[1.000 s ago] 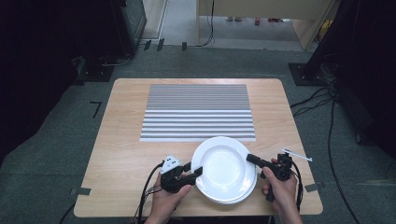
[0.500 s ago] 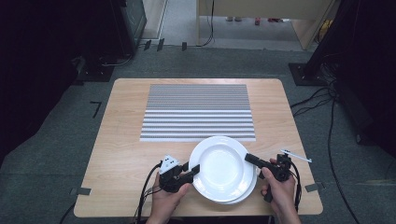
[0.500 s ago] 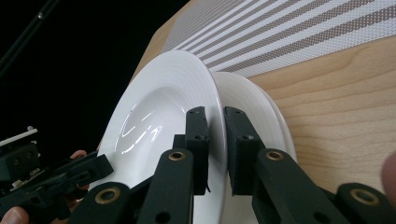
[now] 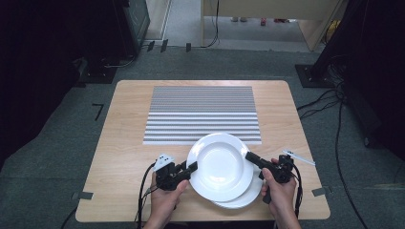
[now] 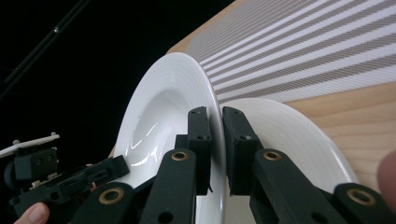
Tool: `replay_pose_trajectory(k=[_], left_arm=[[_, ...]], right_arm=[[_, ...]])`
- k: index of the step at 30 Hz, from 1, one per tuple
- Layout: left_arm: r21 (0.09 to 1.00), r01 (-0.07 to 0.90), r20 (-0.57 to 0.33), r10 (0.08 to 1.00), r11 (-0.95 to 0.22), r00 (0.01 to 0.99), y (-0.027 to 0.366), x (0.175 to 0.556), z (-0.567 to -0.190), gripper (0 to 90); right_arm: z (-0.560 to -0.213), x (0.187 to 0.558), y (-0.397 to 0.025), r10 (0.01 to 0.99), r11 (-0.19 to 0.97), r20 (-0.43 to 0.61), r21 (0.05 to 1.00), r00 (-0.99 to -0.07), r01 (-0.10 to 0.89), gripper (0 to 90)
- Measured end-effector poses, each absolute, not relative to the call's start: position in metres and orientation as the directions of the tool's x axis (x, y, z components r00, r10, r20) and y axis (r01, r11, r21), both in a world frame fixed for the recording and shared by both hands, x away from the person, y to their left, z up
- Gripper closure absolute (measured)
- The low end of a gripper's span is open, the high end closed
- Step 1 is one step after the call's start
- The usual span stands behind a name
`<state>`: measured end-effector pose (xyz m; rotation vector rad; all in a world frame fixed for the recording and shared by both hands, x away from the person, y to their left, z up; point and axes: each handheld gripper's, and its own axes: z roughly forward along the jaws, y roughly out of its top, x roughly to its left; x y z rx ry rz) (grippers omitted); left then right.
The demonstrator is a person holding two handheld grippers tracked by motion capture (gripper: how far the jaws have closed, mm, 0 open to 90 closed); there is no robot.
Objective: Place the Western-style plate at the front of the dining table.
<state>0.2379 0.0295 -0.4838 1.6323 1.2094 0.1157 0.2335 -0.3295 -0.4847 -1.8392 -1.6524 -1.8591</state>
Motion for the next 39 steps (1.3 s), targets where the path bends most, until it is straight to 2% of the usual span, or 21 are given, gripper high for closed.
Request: replay_pose_trajectory(k=[5, 20, 39], left_arm=[[0.767, 0.633, -0.495, 0.726, 0.107, 0.477, 0.04, 0.245, -0.478, 70.4], [0.79, 0.6, -0.486, 0.728, 0.129, 0.483, 0.053, 0.282, -0.457, 71.5], [0.774, 0.611, -0.502, 0.75, 0.168, 0.43, 0.066, 0.346, -0.445, 71.5]], right_arm=[[-0.482, 0.241, -0.323, 0.593, -0.421, 0.745, 0.611, -0.306, 0.671, 83.1], [-0.465, 0.273, -0.31, 0.58, -0.414, 0.745, 0.618, -0.33, 0.668, 83.1], [-0.446, 0.34, -0.293, 0.592, -0.372, 0.726, 0.632, -0.352, 0.679, 83.2]])
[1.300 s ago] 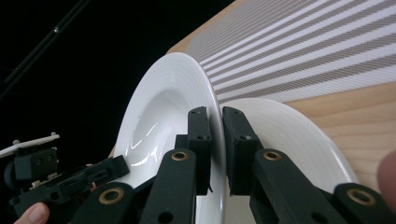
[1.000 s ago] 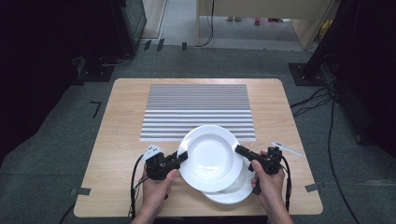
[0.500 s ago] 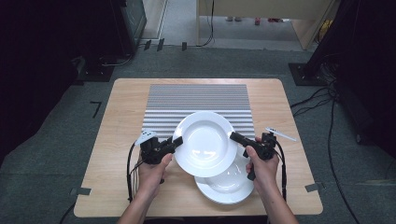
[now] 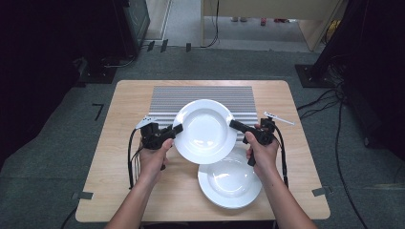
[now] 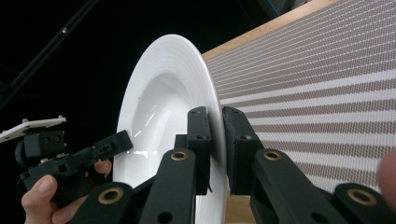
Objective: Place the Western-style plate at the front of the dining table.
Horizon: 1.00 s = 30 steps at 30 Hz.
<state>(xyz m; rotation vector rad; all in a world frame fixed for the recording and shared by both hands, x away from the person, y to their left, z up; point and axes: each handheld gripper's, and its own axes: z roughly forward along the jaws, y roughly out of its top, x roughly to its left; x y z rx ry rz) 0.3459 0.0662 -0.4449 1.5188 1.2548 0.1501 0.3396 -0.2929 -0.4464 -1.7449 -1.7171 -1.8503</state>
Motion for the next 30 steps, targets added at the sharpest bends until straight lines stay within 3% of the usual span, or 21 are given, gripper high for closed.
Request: replay_pose_trajectory(k=[10, 30], left_arm=[[0.769, 0.62, -0.49, 0.77, 0.16, 0.409, 0.063, 0.385, -0.449, 71.9], [0.656, 0.734, -0.532, 0.798, 0.177, 0.283, 0.057, 0.454, -0.494, 69.8]], right_arm=[[-0.462, 0.385, -0.291, 0.594, -0.376, 0.743, 0.595, -0.308, 0.711, 81.4], [-0.5, 0.447, -0.288, 0.607, -0.407, 0.778, 0.479, -0.162, 0.778, 82.1]])
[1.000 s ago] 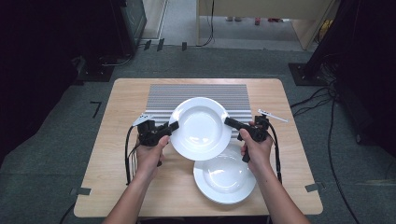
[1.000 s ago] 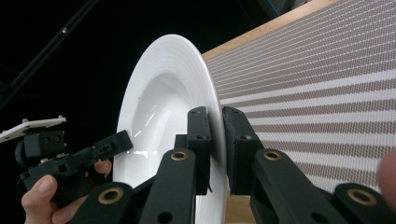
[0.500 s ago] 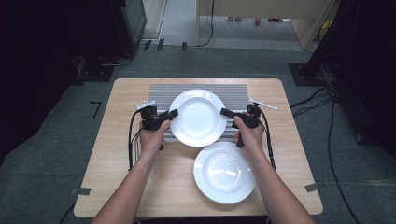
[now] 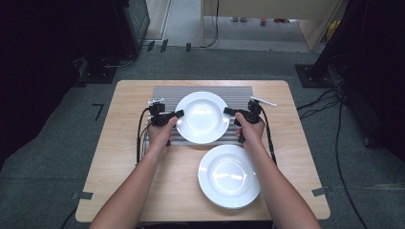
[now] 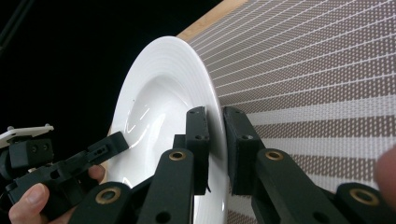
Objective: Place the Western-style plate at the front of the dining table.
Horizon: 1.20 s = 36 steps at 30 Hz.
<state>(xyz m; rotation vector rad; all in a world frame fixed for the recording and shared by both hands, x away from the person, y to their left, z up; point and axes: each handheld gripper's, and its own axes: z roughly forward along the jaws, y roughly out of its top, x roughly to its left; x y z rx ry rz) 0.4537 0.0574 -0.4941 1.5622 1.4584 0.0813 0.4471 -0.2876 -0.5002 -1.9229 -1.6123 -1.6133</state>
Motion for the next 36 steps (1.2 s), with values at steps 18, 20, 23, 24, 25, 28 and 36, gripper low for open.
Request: replay_pose_trajectory(k=[18, 20, 23, 24, 25, 28, 36], left_arm=[[0.629, 0.762, -0.505, 0.827, 0.155, 0.248, 0.055, 0.474, -0.505, 68.5], [0.628, 0.768, -0.495, 0.826, 0.126, 0.27, 0.057, 0.475, -0.506, 66.2], [0.627, 0.758, -0.543, 0.799, 0.181, 0.258, 0.066, 0.476, -0.501, 63.0], [0.625, 0.755, -0.551, 0.797, 0.196, 0.249, 0.069, 0.476, -0.498, 60.0], [0.629, 0.753, -0.547, 0.8, 0.195, 0.249, 0.07, 0.475, -0.495, 57.1], [0.641, 0.755, -0.492, 0.829, 0.137, 0.267, 0.073, 0.467, -0.49, 52.7], [0.61, 0.774, -0.549, 0.794, 0.167, 0.261, 0.083, 0.443, -0.507, 52.1]], right_arm=[[-0.523, 0.472, -0.284, 0.614, -0.422, 0.785, 0.413, -0.081, 0.807, 80.3], [-0.522, 0.473, -0.282, 0.617, -0.42, 0.782, 0.422, -0.088, 0.803, 80.4], [-0.523, 0.473, -0.283, 0.61, -0.423, 0.787, 0.418, -0.089, 0.804, 76.2], [-0.524, 0.473, -0.284, 0.617, -0.421, 0.782, 0.422, -0.088, 0.803, 72.6], [-0.525, 0.473, -0.285, 0.62, -0.416, 0.78, 0.417, -0.084, 0.808, 69.9], [-0.522, 0.469, -0.29, 0.628, -0.418, 0.774, 0.421, -0.079, 0.805, 69.8], [-0.516, 0.446, -0.304, 0.668, -0.406, 0.741, 0.432, -0.061, 0.805, 71.4]])
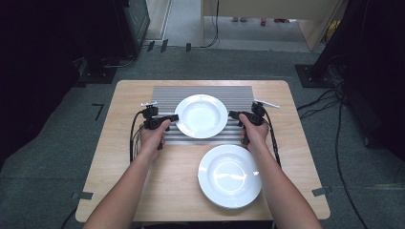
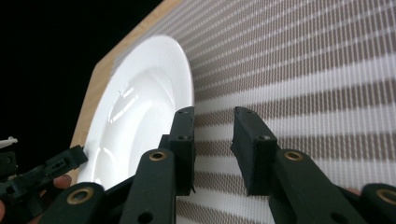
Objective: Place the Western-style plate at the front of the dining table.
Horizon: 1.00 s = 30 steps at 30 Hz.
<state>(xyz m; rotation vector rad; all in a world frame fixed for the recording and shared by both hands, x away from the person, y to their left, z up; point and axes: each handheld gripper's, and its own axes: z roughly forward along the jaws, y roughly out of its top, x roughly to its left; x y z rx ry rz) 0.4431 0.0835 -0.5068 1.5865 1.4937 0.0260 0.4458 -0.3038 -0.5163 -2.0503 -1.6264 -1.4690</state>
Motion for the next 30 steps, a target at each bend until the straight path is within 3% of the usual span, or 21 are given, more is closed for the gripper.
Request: replay_pose_trajectory(k=[6, 9, 12, 15, 30], left_arm=[[0.607, 0.776, -0.573, 0.77, 0.17, 0.28, 0.069, 0.439, -0.505, 55.0], [0.626, 0.766, -0.525, 0.805, 0.145, 0.277, 0.064, 0.439, -0.505, 58.9], [0.61, 0.771, -0.549, 0.798, 0.182, 0.247, 0.065, 0.44, -0.506, 64.2], [0.607, 0.771, -0.549, 0.802, 0.192, 0.233, 0.065, 0.441, -0.506, 66.7], [0.579, 0.777, -0.577, 0.798, 0.249, 0.174, 0.059, 0.466, -0.499, 66.6]], right_arm=[[-0.514, 0.44, -0.308, 0.606, -0.458, 0.793, 0.409, -0.059, 0.789, 72.3], [-0.511, 0.441, -0.304, 0.563, -0.445, 0.822, 0.386, -0.082, 0.808, 72.8], [-0.512, 0.443, -0.29, 0.623, -0.359, 0.777, 0.384, -0.088, 0.851, 73.6], [-0.513, 0.445, -0.287, 0.637, -0.343, 0.767, 0.372, -0.077, 0.863, 78.7], [-0.5, 0.464, -0.284, 0.637, -0.416, 0.771, 0.373, -0.028, 0.829, 79.6]])
